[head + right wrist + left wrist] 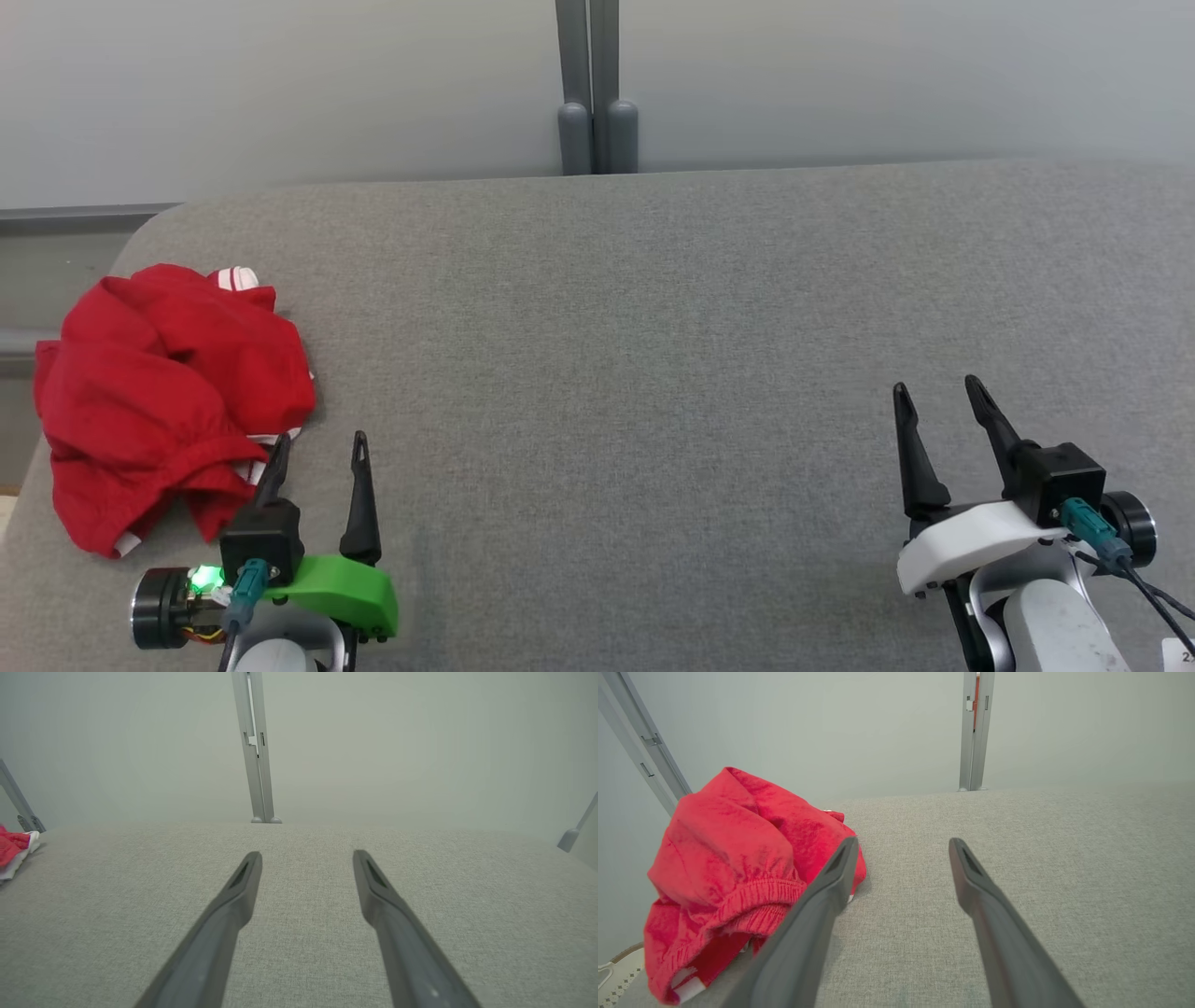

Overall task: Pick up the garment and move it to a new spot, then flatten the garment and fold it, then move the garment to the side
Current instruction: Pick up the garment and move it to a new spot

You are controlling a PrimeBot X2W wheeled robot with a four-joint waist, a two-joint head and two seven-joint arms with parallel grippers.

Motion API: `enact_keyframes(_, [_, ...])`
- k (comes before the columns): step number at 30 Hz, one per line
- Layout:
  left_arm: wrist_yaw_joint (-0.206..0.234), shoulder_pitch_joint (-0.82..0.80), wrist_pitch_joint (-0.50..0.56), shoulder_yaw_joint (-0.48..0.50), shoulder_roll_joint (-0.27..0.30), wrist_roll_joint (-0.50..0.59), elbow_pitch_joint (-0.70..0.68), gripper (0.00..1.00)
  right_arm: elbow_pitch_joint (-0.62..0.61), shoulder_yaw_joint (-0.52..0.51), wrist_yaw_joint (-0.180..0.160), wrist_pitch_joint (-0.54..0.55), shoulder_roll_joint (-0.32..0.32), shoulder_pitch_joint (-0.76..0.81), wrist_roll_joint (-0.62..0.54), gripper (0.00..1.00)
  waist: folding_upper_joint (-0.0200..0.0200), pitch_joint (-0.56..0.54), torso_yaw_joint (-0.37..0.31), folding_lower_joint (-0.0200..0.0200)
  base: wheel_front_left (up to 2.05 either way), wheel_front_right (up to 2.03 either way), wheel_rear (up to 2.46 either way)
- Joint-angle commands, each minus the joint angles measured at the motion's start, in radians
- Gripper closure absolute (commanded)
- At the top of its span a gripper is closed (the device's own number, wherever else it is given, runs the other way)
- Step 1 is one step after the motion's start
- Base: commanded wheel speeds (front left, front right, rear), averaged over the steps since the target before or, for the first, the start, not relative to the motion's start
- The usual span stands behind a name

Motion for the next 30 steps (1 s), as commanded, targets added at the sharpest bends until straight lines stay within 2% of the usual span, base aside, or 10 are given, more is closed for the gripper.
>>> enact_keyframes(1, [0.003, -0.013, -0.003, 0.001, 0.006, -0.004, 0.002, 0.0, -0.001, 0.002, 0.0, -0.003, -0.003, -0.003, -0.002, 0.0, 0.0, 0.002, 0.027, 0.0, 0.0, 0.0, 0.0])
enact_keyframes(6, [0.001, -0.013, -0.002, 0.003, 0.006, -0.011, 0.007, 0.0, -0.005, 0.009, 0.0, -0.003, -0.003, 0.008, 0.0, 0.0, 0.0, 0.006, 0.106, 0.0, 0.0, 0.0, 0.0])
enact_keyframes(16, [-0.001, -0.006, -0.002, 0.014, 0.006, -0.012, 0.016, 0.0, 0.0, 0.037, 0.0, -0.003, -0.003, 0.008, 0.014, 0.0, 0.0, 0.027, 0.339, 0.0, 0.0, 0.0, 0.0])
enact_keyframes(22, [0.006, 0.014, -0.002, 0.028, 0.005, -0.025, 0.019, 0.0, 0.008, 0.053, 0.0, -0.003, -0.003, -0.001, 0.009, 0.0, 0.0, 0.035, 0.451, 0.0, 0.0, 0.0, 0.0])
enact_keyframes(25, [0.01, 0.019, -0.002, 0.032, 0.005, -0.034, 0.023, 0.0, 0.012, 0.061, 0.0, -0.003, -0.003, -0.008, 0.005, 0.0, 0.0, 0.039, 0.49, 0.0, 0.0, 0.0, 0.0])
enact_keyframes(30, [0.027, 0.029, -0.002, 0.049, 0.005, -0.057, 0.003, 0.0, 0.031, 0.1, 0.0, -0.003, -0.006, -0.039, -0.004, 0.0, 0.0, 0.063, 0.503, 0.0, 0.0, 0.0, 0.0])
